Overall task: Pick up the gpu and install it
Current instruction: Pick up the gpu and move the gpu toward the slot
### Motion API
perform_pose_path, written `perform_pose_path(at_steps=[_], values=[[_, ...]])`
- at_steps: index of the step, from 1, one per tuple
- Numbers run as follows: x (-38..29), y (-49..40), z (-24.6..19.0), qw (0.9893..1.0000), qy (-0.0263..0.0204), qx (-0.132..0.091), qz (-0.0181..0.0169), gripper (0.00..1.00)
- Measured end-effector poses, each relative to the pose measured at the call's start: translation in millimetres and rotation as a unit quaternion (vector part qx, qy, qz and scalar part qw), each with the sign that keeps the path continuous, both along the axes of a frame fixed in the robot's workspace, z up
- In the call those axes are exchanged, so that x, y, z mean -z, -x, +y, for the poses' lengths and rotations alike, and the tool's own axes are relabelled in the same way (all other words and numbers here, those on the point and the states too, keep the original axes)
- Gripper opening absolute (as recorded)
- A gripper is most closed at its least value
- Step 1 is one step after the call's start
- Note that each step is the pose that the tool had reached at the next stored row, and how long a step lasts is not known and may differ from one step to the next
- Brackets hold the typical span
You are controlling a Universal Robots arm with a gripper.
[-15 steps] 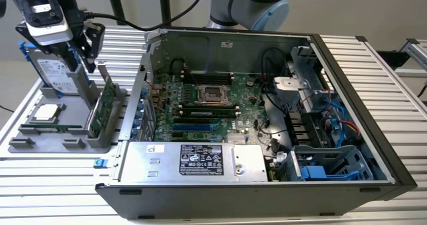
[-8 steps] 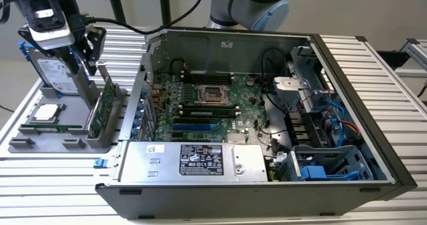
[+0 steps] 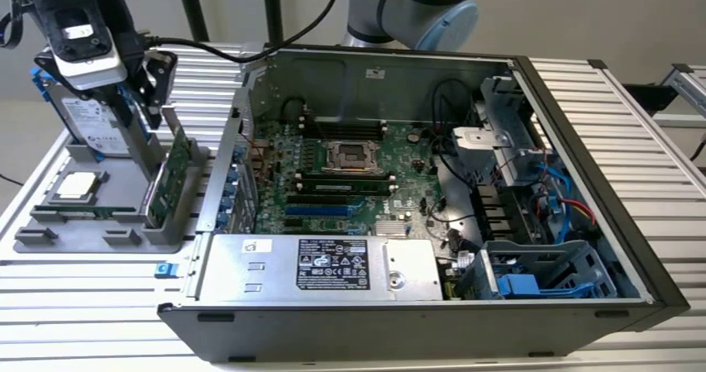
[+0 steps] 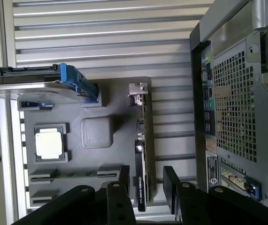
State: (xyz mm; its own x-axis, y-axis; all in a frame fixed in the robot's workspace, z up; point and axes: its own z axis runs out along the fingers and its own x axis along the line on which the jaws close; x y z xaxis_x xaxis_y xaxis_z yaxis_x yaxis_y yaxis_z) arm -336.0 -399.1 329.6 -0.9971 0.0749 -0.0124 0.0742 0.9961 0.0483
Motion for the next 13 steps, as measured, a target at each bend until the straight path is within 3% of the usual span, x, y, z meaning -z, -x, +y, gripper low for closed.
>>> perform_pose_path(at_steps=[13], values=[[11.5, 0.0, 0.0, 1.0, 0.0, 0.0, 0.0013, 1.0]])
